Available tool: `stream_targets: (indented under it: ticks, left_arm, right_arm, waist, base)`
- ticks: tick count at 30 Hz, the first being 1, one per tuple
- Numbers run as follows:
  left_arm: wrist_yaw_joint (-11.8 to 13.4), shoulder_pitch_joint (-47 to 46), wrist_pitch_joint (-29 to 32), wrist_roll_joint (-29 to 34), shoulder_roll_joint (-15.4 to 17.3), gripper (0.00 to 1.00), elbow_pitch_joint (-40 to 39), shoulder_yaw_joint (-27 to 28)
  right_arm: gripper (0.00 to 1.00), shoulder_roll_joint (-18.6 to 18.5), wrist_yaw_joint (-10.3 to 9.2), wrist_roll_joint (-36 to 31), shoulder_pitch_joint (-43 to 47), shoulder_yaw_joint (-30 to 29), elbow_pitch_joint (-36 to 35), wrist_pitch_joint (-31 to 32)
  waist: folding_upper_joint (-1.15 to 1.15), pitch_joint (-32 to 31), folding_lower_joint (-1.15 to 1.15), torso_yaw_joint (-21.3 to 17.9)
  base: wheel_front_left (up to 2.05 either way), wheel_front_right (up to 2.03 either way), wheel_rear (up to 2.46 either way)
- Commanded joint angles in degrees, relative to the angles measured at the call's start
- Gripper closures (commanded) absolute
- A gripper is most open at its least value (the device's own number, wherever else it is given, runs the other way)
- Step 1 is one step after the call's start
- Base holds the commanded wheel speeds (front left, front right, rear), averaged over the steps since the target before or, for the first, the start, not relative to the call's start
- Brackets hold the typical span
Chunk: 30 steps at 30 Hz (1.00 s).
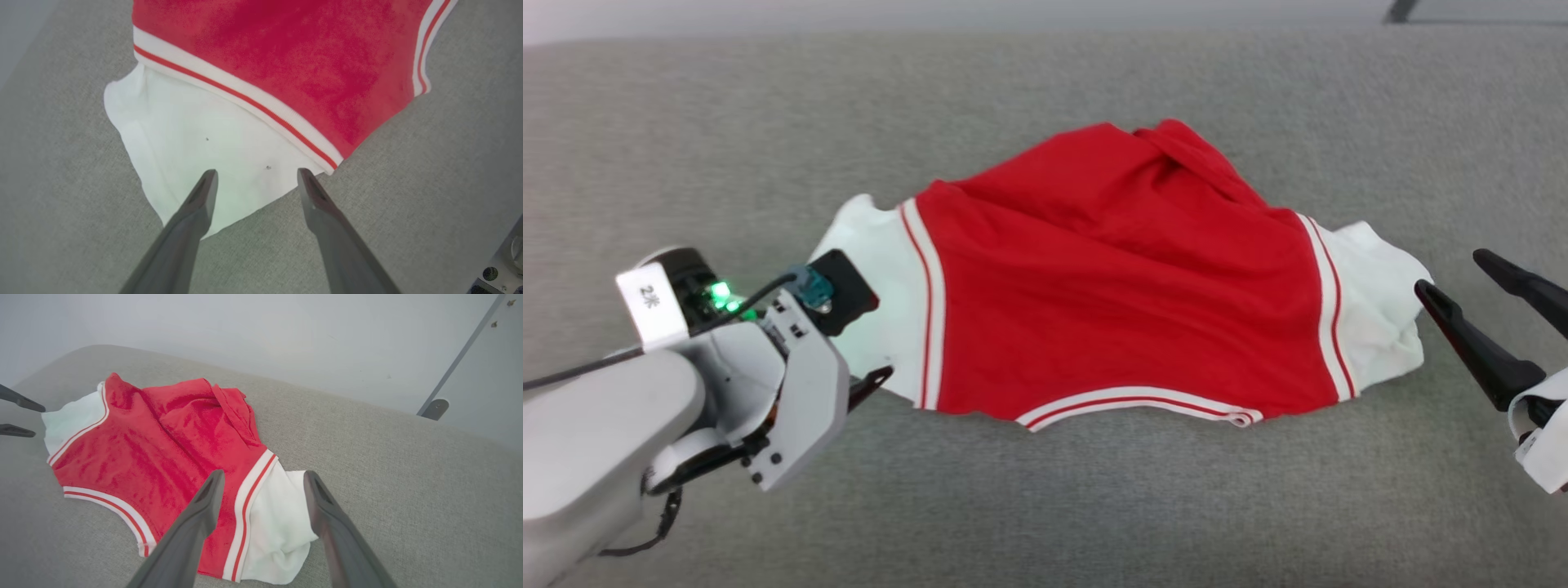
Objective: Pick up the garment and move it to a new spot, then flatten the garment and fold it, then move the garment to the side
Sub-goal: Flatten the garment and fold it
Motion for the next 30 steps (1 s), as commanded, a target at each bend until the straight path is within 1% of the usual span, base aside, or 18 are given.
stream_targets:
  ticks: [1, 9, 12, 16, 17, 19, 21, 25, 30]
  left_arm:
    - [-0.10, -0.30, 0.07, -0.67, 0.33, 0.00, 0.85, -0.51]
    - [-0.12, 4.12, 4.91, 0.75, 1.14, 0.00, 0.62, -0.95]
    - [-0.11, 3.76, 4.10, 2.78, 0.57, 0.00, 1.39, -1.11]
    - [0.27, 2.84, 1.89, 5.61, -1.02, 0.00, 5.78, -1.06]
    - [0.28, 2.80, 1.39, 5.43, -1.61, 0.23, 6.88, -1.06]
    - [0.29, 2.90, 0.86, 5.39, -2.65, 1.00, 8.36, -1.12]
    - [0.27, 3.39, 0.74, 4.37, -3.68, 1.00, 9.00, -1.30]
    - [-0.01, 3.04, -0.45, 3.03, -5.48, 1.00, 8.99, -1.51]
    - [-0.01, 1.74, -2.10, 2.99, -7.85, 1.00, 9.44, -1.40]
  right_arm:
    - [0.00, 0.79, -0.06, -0.45, 0.83, -0.68, -0.13, 0.23]
    - [0.00, 1.84, -0.06, -1.38, 1.66, -2.40, -0.44, -0.04]
    - [0.00, 2.02, -0.06, -1.48, 1.58, -2.54, -0.52, -0.06]
    - [0.00, 2.12, -0.06, -1.54, 1.47, -2.46, -0.43, 0.29]
    - [0.00, 1.71, -0.06, -1.78, 1.36, -2.12, -0.44, 0.60]
    - [0.00, 0.73, -0.06, -2.52, 0.80, -1.27, -0.65, 1.35]
    - [0.00, -1.31, -0.06, -4.34, 0.07, 0.74, -0.98, 2.67]
    - [0.00, -7.37, -0.06, -7.68, -2.08, 8.49, -2.76, 6.90]
    - [0.00, -14.45, -0.06, -9.75, -8.55, 21.40, -5.36, 12.64]
  waist:
    - [0.00, 2.63, 0.00, -2.65]
    - [0.00, 4.36, 0.00, -4.04]
    - [0.00, 4.75, 0.00, -4.10]
    - [0.00, 5.16, 0.00, -3.88]
    - [0.00, 5.27, 0.00, -3.80]
    - [0.00, 5.48, 0.00, -3.71]
    - [0.00, 5.65, 0.00, -3.51]
    - [0.00, 6.13, 0.00, -2.53]
    - [0.00, 6.92, 0.00, -0.47]
  base:
    - [0.00, 0.00, 0.00]
    - [0.00, 0.00, 0.00]
    - [0.00, 0.00, 0.00]
    - [0.00, 0.00, 0.00]
    - [0.00, 0.00, 0.00]
    - [0.00, 0.00, 0.00]
    - [0.00, 0.00, 0.00]
    - [0.00, 0.00, 0.00]
    - [0.00, 0.00, 0.00]
